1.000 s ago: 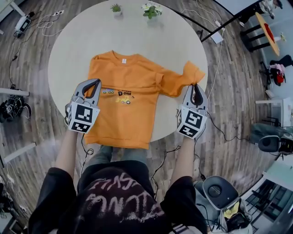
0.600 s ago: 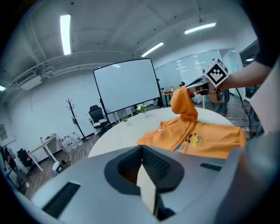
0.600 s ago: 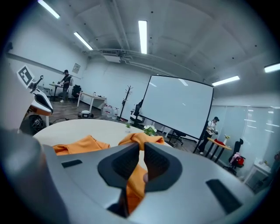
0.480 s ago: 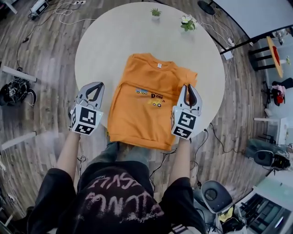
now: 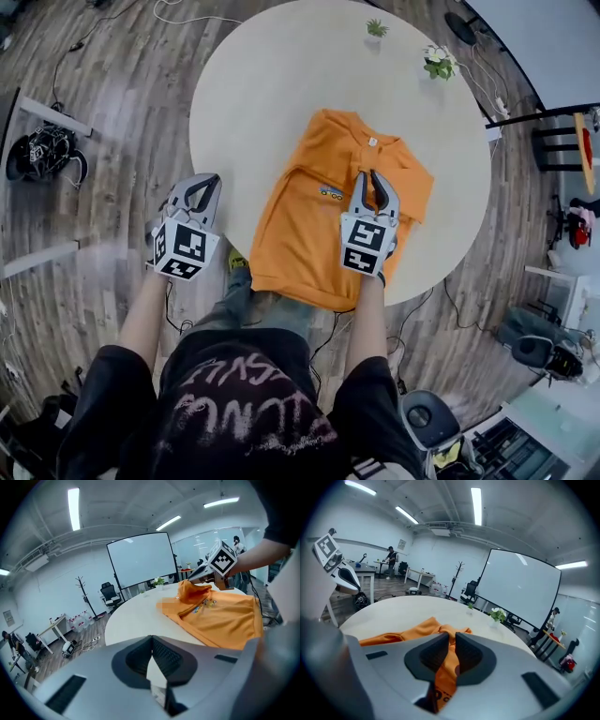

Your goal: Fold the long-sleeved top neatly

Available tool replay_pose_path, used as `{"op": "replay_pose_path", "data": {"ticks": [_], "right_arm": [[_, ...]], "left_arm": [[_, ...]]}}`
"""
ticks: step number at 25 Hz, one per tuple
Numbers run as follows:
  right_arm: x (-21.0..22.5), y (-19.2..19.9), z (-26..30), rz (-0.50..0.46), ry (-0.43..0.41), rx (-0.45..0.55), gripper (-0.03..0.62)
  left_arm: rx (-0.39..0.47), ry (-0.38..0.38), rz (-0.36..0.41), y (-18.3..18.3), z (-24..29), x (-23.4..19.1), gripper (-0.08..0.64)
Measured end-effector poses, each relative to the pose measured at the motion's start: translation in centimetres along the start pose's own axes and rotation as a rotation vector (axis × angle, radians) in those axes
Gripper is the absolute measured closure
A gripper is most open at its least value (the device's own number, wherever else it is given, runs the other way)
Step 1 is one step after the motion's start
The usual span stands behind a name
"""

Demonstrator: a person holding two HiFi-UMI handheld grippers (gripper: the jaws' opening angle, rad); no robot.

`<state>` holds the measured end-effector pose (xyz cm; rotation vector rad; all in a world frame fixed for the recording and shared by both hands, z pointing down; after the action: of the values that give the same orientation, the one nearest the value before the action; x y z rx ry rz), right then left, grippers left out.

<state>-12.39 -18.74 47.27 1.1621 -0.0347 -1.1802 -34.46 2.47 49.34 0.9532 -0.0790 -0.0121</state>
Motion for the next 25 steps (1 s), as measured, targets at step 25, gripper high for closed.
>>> {"op": "replay_pose_path", "data": {"ticks": [25], "right_arm": [[-0.9, 0.0, -2.7, 0.025, -0.006, -0.027, 0.546]], "left_arm": [[-0.027, 0.129, 0.064, 1.2, -0.1, 3.1, 0.548]]}}
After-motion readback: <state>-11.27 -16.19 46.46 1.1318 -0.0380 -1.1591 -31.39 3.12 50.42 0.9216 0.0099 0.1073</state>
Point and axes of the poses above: the fingertips, and each gripper's own axes: z forward along the fingers, x to its right, y out of its underside, the point moved 3 cm from there along -z, backward along the fingers, and after that the axes turned 14 degrees about -z, right-handed, at the moved point
